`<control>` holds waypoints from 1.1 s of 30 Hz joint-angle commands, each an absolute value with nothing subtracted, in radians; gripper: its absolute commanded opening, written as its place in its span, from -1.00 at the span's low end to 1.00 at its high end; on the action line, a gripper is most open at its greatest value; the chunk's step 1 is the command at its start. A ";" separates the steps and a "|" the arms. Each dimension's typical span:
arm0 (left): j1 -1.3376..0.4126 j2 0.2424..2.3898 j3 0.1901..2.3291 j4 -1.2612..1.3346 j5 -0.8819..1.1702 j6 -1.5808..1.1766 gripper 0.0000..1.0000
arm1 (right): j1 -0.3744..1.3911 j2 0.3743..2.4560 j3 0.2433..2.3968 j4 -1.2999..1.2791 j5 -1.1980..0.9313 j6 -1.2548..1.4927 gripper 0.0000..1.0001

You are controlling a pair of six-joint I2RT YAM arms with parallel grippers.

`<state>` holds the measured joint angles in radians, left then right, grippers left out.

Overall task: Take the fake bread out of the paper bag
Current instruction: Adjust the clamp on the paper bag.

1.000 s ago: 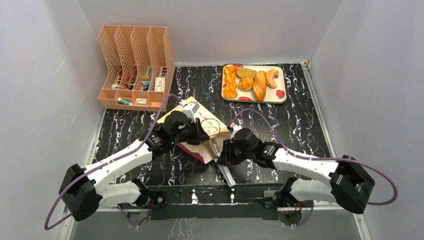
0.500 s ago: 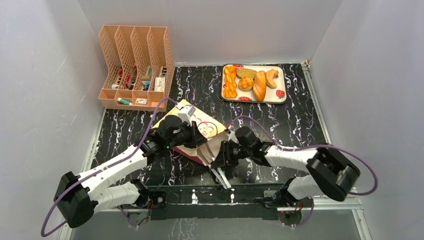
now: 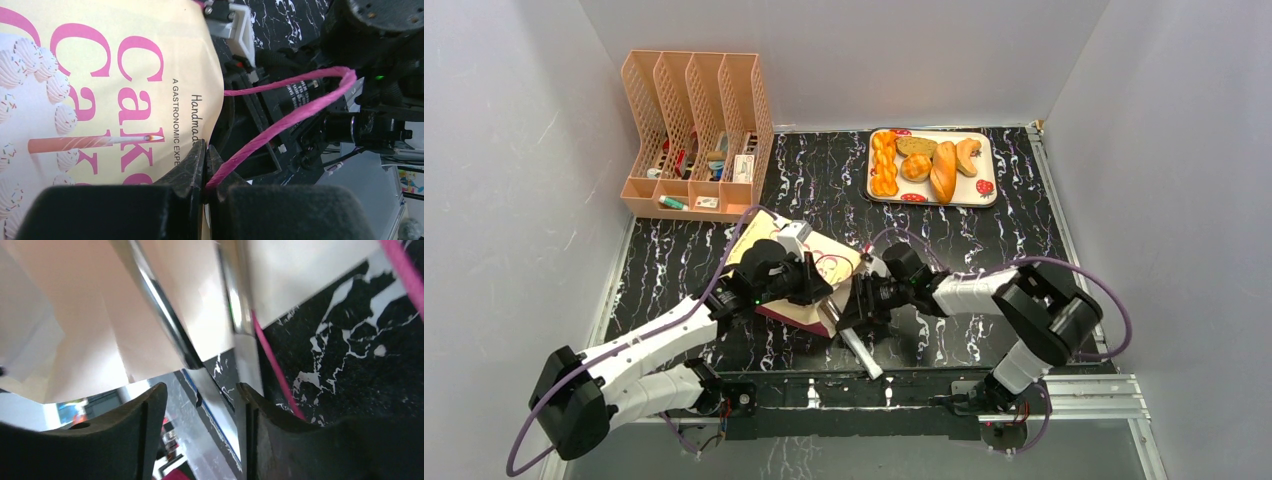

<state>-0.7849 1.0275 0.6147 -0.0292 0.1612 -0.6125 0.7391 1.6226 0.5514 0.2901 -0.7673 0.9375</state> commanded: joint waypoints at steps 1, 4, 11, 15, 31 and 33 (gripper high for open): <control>-0.793 0.968 0.608 -0.054 0.209 -0.612 -1.00 | 0.729 1.485 0.682 0.046 -0.564 0.770 0.06; -0.793 0.953 0.600 -0.064 0.202 -0.617 -1.00 | 0.727 1.422 0.706 -0.036 -0.488 0.717 0.10; -0.793 0.941 0.608 -0.086 0.187 -0.628 -1.00 | 0.733 1.262 0.714 -0.183 -0.321 0.622 0.13; -0.792 0.934 0.612 -0.094 0.173 -0.639 -1.00 | 0.778 1.168 0.673 -0.211 -0.269 0.612 0.12; -0.793 0.946 0.644 -0.149 0.188 -0.650 -1.00 | 1.265 1.106 0.522 -0.117 0.143 0.682 0.14; -0.793 0.945 0.647 -0.156 0.184 -0.650 -1.00 | 1.311 1.137 0.523 -0.102 0.195 0.686 0.14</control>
